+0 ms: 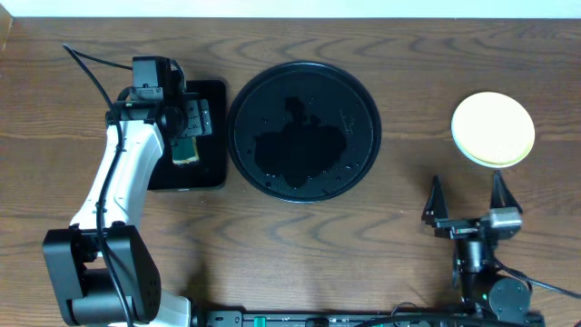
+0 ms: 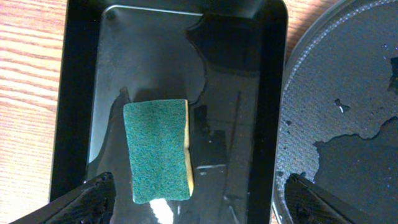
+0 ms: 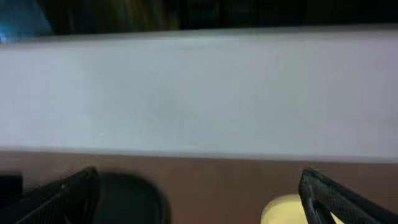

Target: Clean dirty plates on tray and stack at the side

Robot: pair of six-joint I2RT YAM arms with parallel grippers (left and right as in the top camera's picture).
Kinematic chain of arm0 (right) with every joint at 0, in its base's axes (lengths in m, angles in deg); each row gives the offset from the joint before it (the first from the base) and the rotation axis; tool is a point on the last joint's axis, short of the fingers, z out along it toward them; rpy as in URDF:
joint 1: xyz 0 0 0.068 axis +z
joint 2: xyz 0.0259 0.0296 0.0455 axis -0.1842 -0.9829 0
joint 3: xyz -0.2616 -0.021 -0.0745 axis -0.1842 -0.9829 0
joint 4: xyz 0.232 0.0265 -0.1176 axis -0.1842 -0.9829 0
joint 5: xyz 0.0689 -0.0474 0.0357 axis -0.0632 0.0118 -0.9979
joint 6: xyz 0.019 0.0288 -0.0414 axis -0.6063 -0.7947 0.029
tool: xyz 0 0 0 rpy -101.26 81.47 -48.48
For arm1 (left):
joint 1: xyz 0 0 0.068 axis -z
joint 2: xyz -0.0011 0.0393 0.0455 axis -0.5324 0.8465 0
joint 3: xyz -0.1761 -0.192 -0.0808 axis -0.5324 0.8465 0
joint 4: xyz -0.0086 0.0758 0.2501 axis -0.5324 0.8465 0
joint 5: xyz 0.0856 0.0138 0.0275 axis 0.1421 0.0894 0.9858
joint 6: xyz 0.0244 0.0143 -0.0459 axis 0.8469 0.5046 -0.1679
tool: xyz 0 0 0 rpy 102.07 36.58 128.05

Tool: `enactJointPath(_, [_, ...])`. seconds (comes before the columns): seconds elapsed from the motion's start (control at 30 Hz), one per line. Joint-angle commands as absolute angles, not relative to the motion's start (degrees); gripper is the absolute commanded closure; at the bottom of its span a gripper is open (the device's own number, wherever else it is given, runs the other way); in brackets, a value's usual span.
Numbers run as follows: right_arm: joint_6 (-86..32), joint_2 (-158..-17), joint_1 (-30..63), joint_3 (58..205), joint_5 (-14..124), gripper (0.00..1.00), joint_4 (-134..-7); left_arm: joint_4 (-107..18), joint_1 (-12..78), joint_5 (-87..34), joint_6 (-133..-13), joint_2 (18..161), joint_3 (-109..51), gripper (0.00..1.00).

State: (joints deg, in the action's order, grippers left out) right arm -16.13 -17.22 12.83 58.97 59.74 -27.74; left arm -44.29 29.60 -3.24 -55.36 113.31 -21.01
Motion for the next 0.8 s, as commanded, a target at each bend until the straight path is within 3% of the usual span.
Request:
enactJointPath(0.0, [-14.09, -16.67, 13.14, 58.25, 58.60, 0.01, -31.98, -44.20, 29.36, -3.79, -55.06, 113.57, -20.91, 0.13])
enactJointPath(0.17, [-8.10, -16.67, 14.03, 58.25, 58.58, 0.01, -42.45, -44.20, 29.36, -3.79, -55.06, 113.57, -20.91, 0.13])
enactJointPath(0.77, [-9.02, -16.67, 14.01, 58.27, 58.47, 0.01, -41.80, -44.20, 29.36, -3.79, -55.06, 113.57, -20.91, 0.13])
